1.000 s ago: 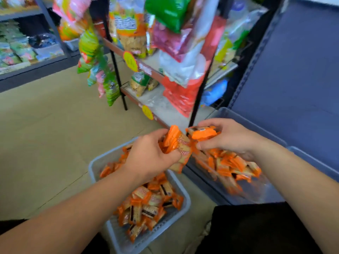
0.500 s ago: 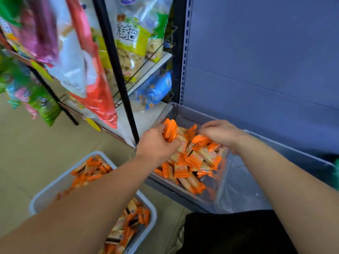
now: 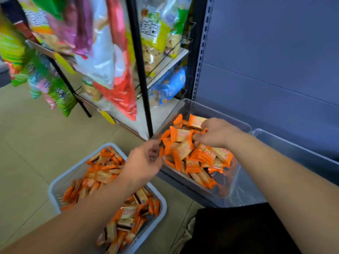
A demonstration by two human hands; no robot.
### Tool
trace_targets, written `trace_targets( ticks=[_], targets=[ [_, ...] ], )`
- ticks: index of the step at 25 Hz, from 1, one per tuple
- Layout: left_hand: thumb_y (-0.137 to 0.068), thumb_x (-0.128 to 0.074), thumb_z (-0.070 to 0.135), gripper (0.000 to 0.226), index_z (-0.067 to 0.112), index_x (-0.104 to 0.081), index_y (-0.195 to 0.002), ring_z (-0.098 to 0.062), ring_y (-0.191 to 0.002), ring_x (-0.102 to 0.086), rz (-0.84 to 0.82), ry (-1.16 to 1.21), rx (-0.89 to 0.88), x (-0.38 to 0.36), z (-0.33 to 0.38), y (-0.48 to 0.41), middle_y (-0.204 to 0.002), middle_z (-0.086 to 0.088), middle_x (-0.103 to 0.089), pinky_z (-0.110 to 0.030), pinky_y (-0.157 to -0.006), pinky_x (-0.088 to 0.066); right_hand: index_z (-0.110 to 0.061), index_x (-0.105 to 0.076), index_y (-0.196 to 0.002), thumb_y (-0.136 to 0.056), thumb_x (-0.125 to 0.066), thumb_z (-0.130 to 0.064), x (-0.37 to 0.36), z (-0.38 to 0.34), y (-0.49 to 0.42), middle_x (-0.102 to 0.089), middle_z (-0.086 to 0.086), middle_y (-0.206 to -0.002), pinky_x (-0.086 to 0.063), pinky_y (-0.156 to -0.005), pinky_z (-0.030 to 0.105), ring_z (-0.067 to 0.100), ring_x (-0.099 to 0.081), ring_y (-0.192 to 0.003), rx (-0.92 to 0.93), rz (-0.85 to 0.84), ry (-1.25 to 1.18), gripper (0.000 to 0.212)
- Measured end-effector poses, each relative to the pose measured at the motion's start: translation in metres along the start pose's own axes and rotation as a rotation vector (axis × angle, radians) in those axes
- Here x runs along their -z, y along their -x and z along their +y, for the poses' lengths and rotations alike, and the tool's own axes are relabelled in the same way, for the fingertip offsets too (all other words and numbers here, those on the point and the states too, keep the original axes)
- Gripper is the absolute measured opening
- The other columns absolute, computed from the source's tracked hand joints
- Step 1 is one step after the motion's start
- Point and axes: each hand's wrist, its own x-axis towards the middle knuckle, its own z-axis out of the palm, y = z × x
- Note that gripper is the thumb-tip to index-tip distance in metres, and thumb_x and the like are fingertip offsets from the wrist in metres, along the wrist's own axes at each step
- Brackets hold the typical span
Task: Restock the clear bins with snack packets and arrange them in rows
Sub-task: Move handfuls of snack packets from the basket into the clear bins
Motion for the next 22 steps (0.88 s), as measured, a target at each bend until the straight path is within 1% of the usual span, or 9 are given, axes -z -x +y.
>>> trace_targets(
  ticks=[3, 5, 7, 10, 13, 15, 18, 20, 22],
  targets=[
    [-0.092, -0.077, 0.024, 0.047, 0.023, -0.062, -0.137, -0.003, -0.092, -0.071, -0.008, 0.052, 0.089, 0.024, -0.038, 0.048, -0.109, 0.012, -0.071, -0.034, -0.087, -0.062, -0.024, -0.068, -0.097, -0.094, -0.058, -0.057, -0.023, -0.062, 0.025, -0.064, 0.002, -0.102, -0.050, -0.088, 0.036, 0.027, -0.062, -0.112, 0.190, -0.025, 0.063, 0.035],
    [-0.095, -0.074, 0.025, 0.044, 0.022, -0.061, -0.137, 0.000, -0.087, -0.070, -0.002, 0.044, 0.163, 0.039, -0.069, 0.074, -0.109, 0.010, -0.070, -0.025, -0.076, -0.061, -0.019, -0.069, -0.091, -0.095, -0.059, -0.057, -0.055, -0.102, 0.036, -0.066, 0.001, -0.096, -0.051, -0.083, 0.034, 0.026, -0.063, -0.102, 0.283, -0.087, 0.074, 0.039],
    [-0.098, -0.070, 0.031, 0.042, 0.021, -0.061, -0.138, 0.002, -0.086, -0.068, -0.006, 0.012, 0.289, 0.053, -0.112, 0.100, -0.112, 0.008, -0.070, -0.020, -0.070, -0.055, -0.016, -0.072, -0.096, -0.093, -0.059, -0.060, -0.098, -0.143, 0.035, -0.070, 0.001, -0.099, -0.054, -0.084, 0.034, 0.025, -0.065, -0.098, 0.364, -0.186, 0.119, 0.047],
    [-0.094, -0.060, 0.056, 0.048, 0.026, -0.065, -0.131, -0.018, -0.111, -0.069, -0.087, -0.147, 0.467, 0.068, -0.192, 0.132, -0.121, 0.006, -0.071, -0.027, -0.087, -0.053, -0.021, -0.073, -0.112, -0.094, -0.058, -0.060, -0.159, -0.188, 0.026, -0.071, 0.001, -0.112, -0.058, -0.089, 0.040, 0.024, -0.066, -0.101, 0.416, -0.366, 0.216, 0.045],
    [-0.087, -0.054, 0.061, 0.048, 0.038, -0.067, -0.128, -0.019, -0.115, -0.068, -0.126, -0.200, 0.551, 0.074, -0.262, 0.141, -0.123, 0.010, -0.073, -0.038, -0.095, -0.057, -0.026, -0.064, -0.129, -0.096, -0.058, -0.054, -0.213, -0.204, 0.010, -0.066, 0.004, -0.123, -0.056, -0.087, 0.039, 0.028, -0.064, -0.108, 0.375, -0.443, 0.286, 0.043],
    [-0.089, -0.056, 0.053, 0.039, 0.036, -0.070, -0.121, -0.022, -0.112, -0.068, -0.044, -0.198, 0.557, 0.084, -0.261, 0.135, -0.120, 0.007, -0.072, -0.038, -0.093, -0.056, -0.028, -0.062, -0.133, -0.098, -0.058, -0.050, -0.242, -0.201, -0.002, -0.065, 0.003, -0.126, -0.055, -0.088, 0.038, 0.027, -0.063, -0.112, 0.341, -0.398, 0.156, 0.042],
    [-0.096, -0.062, 0.050, 0.035, 0.026, -0.065, -0.122, -0.025, -0.113, -0.060, 0.202, -0.235, 0.517, 0.085, -0.269, 0.111, -0.119, 0.002, -0.058, -0.038, -0.090, -0.052, -0.026, -0.059, -0.131, -0.097, -0.060, -0.050, -0.258, -0.209, -0.028, -0.058, 0.000, -0.127, -0.055, -0.088, 0.040, 0.025, -0.061, -0.114, 0.416, -0.109, 0.039, 0.042],
    [-0.093, -0.066, 0.056, 0.059, 0.025, -0.055, -0.142, -0.029, -0.134, -0.047, 0.252, -0.249, 0.496, 0.091, -0.279, 0.091, -0.143, -0.003, -0.048, -0.043, -0.107, -0.046, -0.024, -0.051, -0.142, -0.094, -0.064, -0.051, -0.256, -0.225, -0.053, -0.050, 0.002, -0.133, -0.053, -0.094, 0.041, 0.026, -0.055, -0.122, 0.449, 0.018, -0.011, 0.056],
    [-0.082, -0.075, 0.065, 0.096, 0.034, -0.029, -0.161, -0.031, -0.155, -0.022, 0.152, -0.219, 0.571, 0.103, -0.291, 0.072, -0.170, -0.004, -0.019, -0.047, -0.123, -0.033, -0.028, -0.038, -0.155, -0.090, -0.069, -0.055, -0.256, -0.240, -0.081, -0.041, 0.003, -0.147, -0.049, -0.104, 0.046, 0.028, -0.047, -0.134, 0.448, -0.017, 0.009, 0.077]
  ],
)
